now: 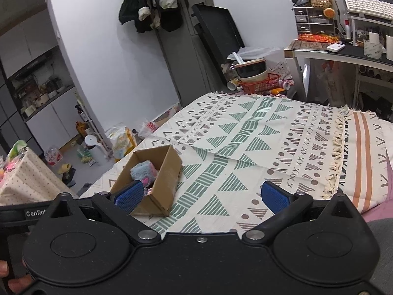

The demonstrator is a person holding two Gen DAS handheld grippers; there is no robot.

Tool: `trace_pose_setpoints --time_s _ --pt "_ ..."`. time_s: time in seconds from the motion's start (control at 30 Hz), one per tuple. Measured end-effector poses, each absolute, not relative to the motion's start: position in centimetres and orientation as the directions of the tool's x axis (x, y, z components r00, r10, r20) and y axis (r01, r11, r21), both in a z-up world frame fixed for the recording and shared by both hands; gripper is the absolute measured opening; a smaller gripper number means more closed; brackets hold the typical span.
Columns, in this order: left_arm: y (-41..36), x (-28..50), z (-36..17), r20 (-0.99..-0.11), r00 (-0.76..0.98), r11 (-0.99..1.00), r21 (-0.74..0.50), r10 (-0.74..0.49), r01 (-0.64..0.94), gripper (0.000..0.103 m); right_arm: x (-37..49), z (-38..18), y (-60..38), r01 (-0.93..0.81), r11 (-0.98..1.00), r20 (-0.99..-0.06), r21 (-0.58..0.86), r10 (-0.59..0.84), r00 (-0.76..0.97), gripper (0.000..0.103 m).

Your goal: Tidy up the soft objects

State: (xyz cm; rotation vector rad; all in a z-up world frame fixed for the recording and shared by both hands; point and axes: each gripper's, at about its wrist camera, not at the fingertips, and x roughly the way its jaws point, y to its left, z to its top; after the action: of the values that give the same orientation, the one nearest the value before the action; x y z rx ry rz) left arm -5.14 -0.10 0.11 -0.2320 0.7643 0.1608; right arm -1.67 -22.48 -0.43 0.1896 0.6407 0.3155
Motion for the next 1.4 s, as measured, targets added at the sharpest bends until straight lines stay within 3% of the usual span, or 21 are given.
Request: trace_pose_setpoints --time_s 1.4 --pt "-1.0 -9.6 1.4 -0.681 0.731 0.976 -0.124 0.047 -0.178 0.089 -5.6 1.4 -22.0 -0.280 0.943 -0.574 0.180 0.332 0.749 0.103"
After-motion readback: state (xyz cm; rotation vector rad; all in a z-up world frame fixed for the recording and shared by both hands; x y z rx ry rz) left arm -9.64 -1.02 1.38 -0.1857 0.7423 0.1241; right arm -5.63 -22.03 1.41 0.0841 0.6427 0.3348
